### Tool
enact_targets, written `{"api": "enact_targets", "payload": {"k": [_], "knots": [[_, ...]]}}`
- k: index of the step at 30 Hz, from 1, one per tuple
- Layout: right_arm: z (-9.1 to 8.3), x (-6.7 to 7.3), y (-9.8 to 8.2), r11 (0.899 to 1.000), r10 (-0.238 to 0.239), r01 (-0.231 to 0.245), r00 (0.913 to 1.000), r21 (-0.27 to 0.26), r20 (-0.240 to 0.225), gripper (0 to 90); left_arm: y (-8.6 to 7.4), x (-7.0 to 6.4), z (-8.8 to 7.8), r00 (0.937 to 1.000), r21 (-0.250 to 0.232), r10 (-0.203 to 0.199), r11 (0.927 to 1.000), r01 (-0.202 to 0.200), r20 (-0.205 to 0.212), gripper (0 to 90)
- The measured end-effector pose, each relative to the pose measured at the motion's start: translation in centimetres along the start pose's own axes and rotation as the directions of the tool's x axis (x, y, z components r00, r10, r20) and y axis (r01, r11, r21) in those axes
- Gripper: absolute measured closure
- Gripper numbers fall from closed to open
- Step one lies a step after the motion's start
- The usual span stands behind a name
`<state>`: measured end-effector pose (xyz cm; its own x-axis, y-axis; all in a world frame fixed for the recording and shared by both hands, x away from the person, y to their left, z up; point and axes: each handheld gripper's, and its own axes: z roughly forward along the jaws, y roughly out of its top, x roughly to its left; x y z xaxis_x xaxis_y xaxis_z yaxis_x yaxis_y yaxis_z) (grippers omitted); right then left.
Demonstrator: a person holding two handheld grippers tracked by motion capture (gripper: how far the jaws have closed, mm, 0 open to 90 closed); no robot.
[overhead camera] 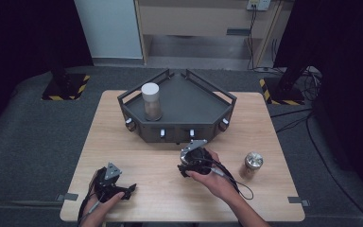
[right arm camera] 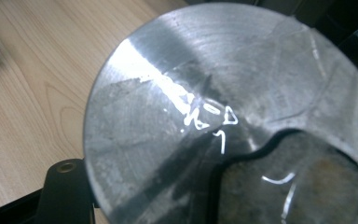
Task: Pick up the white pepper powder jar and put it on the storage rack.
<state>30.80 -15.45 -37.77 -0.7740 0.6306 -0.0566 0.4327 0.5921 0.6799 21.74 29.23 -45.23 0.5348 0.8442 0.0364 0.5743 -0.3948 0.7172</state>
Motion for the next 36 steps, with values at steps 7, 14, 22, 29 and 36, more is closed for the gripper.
{"api": "enact_targets", "payload": {"k": [7, 14, 22, 29, 36], "knots": [[-2.1, 0.1, 1.2, 1.000, -0.018, 0.018, 0.9998, -0.020, 0.013, 30.8, 0.0, 0.0, 0.0, 1.0000, 0.000, 0.000, 1.0000, 0.000, 0.000, 0.0], [-3.4, 0.3, 2.3, 0.999, -0.029, 0.030, 0.9993, -0.027, 0.022, 30.8, 0.0, 0.0, 0.0, 1.0000, 0.000, 0.000, 1.0000, 0.000, 0.000, 0.0], [-4.2, 0.1, 3.3, 0.999, -0.030, 0.031, 0.9992, -0.026, 0.028, 30.8, 0.0, 0.0, 0.0, 1.0000, 0.000, 0.000, 1.0000, 0.000, 0.000, 0.0], [-4.8, -0.2, 3.9, 0.999, -0.026, 0.027, 0.9991, -0.028, 0.032, 30.9, 0.0, 0.0, 0.0, 1.0000, 0.000, 0.000, 1.0000, 0.000, 0.000, 0.0], [-5.1, -0.7, 4.5, 0.999, -0.017, 0.018, 0.9993, -0.027, 0.033, 30.9, 0.0, 0.0, 0.0, 1.0000, 0.000, 0.000, 1.0000, 0.000, 0.000, 0.0]]}}
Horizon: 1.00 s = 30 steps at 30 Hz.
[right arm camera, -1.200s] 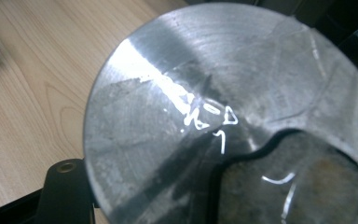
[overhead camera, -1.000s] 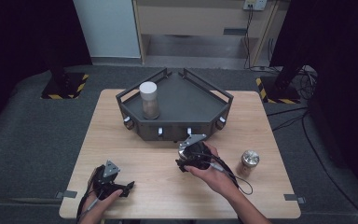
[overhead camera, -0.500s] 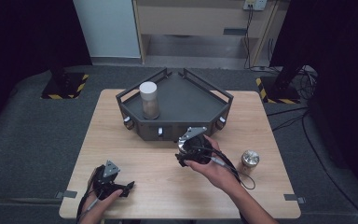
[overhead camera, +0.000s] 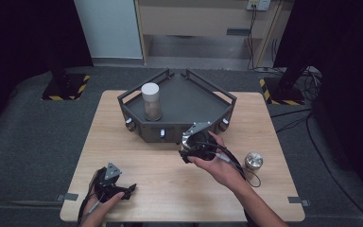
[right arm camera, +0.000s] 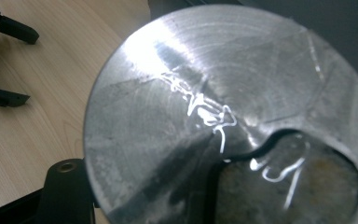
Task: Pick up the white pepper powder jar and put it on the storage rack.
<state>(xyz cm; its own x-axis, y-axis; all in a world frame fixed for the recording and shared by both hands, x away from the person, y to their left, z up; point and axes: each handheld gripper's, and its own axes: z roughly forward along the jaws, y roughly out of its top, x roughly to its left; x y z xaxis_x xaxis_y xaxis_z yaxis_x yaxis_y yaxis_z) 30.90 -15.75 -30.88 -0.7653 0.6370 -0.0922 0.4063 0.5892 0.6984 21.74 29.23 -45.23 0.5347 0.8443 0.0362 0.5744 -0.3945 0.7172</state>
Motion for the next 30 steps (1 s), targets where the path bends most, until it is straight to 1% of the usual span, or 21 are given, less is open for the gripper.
{"api": "enact_targets", "payload": {"k": [12, 30], "knots": [[0.0, -0.6, 1.3, 1.000, -0.007, 0.007, 1.0000, 0.002, -0.001, 30.9, 0.0, 0.0, 0.0, 1.0000, 0.000, 0.000, 1.0000, 0.000, -0.001, 0.0], [0.0, -1.4, 2.6, 1.000, -0.008, 0.008, 0.9999, 0.002, -0.009, 30.9, 0.1, 0.1, 0.1, 1.0000, 0.000, 0.002, 1.0000, -0.002, 0.002, 0.0]]}}
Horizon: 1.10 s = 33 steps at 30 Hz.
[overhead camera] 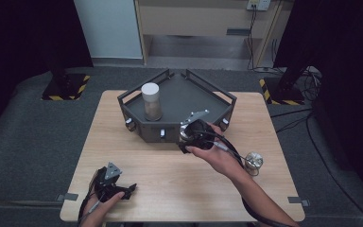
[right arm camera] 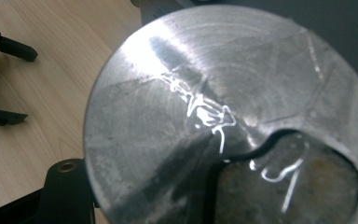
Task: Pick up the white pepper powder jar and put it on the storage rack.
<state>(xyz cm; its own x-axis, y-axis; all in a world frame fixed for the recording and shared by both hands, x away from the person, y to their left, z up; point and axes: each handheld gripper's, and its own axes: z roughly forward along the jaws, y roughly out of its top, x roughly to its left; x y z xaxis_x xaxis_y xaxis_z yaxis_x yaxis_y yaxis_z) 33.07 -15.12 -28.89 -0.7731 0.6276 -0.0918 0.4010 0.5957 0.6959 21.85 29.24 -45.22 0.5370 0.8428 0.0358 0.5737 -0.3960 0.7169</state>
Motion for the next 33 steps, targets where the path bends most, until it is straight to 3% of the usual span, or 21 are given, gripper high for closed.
{"api": "enact_targets", "payload": {"k": [33], "knots": [[-1.5, -2.8, 3.3, 0.999, 0.034, -0.033, 0.9991, -0.034, 0.026, 30.9, 0.1, 0.0, 0.1, 1.0000, 0.001, 0.002, 1.0000, -0.002, 0.001, 0.0]]}}
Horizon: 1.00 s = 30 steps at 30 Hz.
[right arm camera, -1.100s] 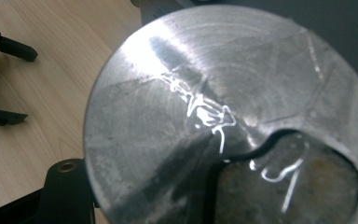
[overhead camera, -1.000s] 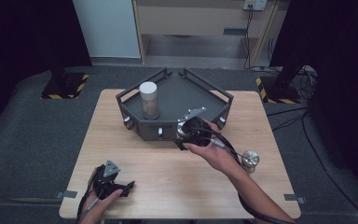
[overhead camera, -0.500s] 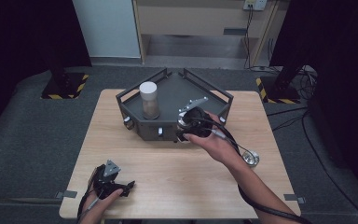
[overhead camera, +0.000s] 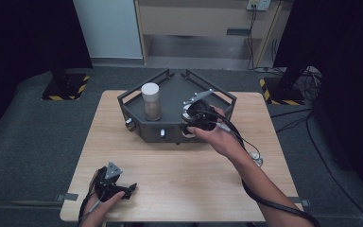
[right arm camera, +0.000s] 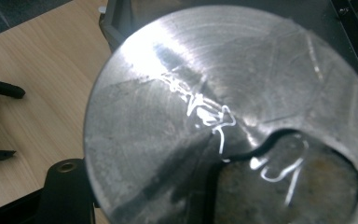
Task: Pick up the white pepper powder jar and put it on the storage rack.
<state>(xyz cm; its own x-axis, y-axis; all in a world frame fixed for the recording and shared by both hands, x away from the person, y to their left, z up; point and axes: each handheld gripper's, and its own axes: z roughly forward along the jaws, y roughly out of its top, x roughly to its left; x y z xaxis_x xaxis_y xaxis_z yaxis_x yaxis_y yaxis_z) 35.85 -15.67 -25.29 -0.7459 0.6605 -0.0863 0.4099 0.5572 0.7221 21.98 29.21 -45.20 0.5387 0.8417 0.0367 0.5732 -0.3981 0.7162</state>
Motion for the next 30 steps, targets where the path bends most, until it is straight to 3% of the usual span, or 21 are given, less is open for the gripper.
{"api": "enact_targets", "payload": {"k": [30], "knots": [[1.9, -1.4, 2.6, 1.000, 0.026, -0.026, 0.9993, 0.001, 0.026, 30.9, 0.0, 0.0, 0.0, 1.0000, 0.000, 0.000, 1.0000, 0.000, 0.000, 0.0]]}}
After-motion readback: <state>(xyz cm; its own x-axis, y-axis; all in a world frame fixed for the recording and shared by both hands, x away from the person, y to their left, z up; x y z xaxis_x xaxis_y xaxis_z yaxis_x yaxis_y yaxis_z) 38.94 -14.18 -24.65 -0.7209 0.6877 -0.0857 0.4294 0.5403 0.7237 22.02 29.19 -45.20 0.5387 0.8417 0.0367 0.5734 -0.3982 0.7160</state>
